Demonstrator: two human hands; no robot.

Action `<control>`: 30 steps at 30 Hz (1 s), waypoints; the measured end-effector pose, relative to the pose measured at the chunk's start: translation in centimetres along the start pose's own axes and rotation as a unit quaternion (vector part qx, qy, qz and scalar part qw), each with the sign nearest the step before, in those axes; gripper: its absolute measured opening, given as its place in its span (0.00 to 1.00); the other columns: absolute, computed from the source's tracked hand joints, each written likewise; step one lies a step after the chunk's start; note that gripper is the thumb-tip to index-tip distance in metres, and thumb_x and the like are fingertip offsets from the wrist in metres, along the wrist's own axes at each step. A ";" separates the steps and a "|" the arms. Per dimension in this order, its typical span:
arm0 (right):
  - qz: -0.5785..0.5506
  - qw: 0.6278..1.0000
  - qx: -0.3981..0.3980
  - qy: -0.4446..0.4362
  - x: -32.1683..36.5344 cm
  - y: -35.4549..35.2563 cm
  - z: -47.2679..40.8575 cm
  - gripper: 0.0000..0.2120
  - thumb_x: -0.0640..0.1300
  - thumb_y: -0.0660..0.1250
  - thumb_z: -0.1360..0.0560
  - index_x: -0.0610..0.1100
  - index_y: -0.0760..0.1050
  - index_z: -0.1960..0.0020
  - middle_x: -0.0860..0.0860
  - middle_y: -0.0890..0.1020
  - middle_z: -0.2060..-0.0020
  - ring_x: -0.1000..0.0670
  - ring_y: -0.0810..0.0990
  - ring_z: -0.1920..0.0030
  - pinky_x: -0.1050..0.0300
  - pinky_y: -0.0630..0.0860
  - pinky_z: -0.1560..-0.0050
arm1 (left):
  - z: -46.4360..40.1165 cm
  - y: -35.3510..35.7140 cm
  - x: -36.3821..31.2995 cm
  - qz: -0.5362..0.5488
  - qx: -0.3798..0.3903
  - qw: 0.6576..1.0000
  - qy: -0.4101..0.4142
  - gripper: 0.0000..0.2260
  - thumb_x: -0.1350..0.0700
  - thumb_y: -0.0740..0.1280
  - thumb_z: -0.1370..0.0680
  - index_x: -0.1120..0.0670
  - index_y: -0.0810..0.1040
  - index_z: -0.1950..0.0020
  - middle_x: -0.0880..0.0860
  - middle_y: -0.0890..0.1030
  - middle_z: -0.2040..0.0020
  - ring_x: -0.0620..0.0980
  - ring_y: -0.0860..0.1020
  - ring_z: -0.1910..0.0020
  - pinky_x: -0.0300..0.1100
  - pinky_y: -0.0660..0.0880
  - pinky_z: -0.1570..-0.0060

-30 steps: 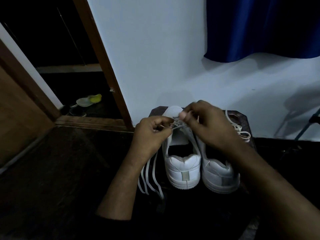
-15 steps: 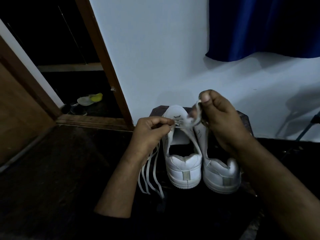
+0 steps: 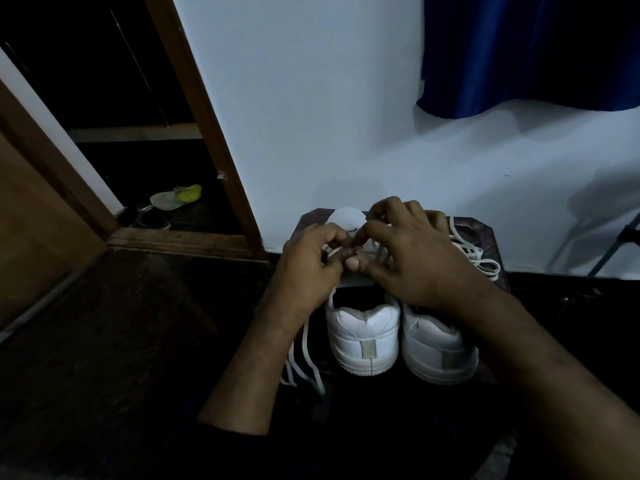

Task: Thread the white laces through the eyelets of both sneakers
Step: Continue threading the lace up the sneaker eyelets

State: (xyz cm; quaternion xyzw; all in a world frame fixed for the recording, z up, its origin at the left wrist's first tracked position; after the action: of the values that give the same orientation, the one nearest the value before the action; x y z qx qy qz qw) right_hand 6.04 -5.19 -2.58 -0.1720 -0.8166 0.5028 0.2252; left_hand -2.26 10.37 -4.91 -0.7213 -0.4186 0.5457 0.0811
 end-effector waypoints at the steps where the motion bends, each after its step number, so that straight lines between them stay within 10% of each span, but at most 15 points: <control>1: 0.008 1.000 -0.004 0.002 0.0 0.1 0.0 0.24 0.71 0.53 0.27 0.57 0.78 0.46 0.55 0.71 0.42 0.51 0.69 0.41 0.53 0.55 0.44 | 0.0 -0.1 0.1 0.021 0.007 1.000 -0.015 0.06 0.61 0.73 0.23 0.50 0.82 0.51 0.46 0.83 0.54 0.45 0.82 0.53 0.44 0.80 0.54; 10: -0.044 0.984 -0.028 0.170 -1.1 -0.1 -0.2 0.06 0.56 0.68 0.29 0.55 0.76 0.61 0.53 0.74 0.50 0.47 0.70 0.42 0.50 0.60 0.44 | 0.0 -0.3 -0.4 -0.069 0.014 0.997 0.022 0.14 0.65 0.71 0.24 0.48 0.85 0.44 0.48 0.77 0.46 0.47 0.79 0.46 0.45 0.79 0.45; 18: -0.077 0.983 -0.031 0.164 -0.9 0.4 -0.3 0.06 0.53 0.67 0.28 0.51 0.78 0.57 0.52 0.74 0.51 0.45 0.70 0.43 0.50 0.60 0.46 | 0.0 0.0 -1.2 -0.203 0.004 0.978 0.051 0.07 0.53 0.72 0.23 0.46 0.75 0.55 0.46 0.70 0.48 0.44 0.72 0.52 0.41 0.72 0.63; 24: -0.092 0.982 -0.022 0.165 -0.7 0.4 -0.3 0.06 0.53 0.68 0.27 0.50 0.77 0.57 0.52 0.74 0.53 0.46 0.71 0.43 0.51 0.60 0.47 | -0.2 0.2 -1.1 -0.225 -0.010 0.970 0.087 0.08 0.54 0.75 0.24 0.49 0.84 0.45 0.49 0.74 0.45 0.48 0.74 0.41 0.41 0.72 0.57; 30: -0.119 0.979 -0.017 0.167 -0.6 0.3 -0.3 0.07 0.53 0.67 0.28 0.50 0.78 0.57 0.53 0.75 0.53 0.46 0.71 0.44 0.49 0.66 0.43 | -0.4 0.1 -0.3 -0.136 -0.076 0.984 0.083 0.05 0.56 0.68 0.20 0.55 0.82 0.53 0.49 0.75 0.50 0.52 0.79 0.52 0.54 0.79 0.53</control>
State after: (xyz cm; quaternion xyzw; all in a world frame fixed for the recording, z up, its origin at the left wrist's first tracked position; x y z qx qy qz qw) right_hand 6.71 -5.18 -2.85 -0.1591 -0.7905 0.4225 0.4139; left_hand -1.92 10.24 -4.55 -0.7045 -0.5449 0.4346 0.1337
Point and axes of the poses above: each hand's wrist, its own z-axis away from the middle knuckle, its own y-axis out of the palm, x = y × z, the point moved 2 cm from there along -z, towards the middle knuckle
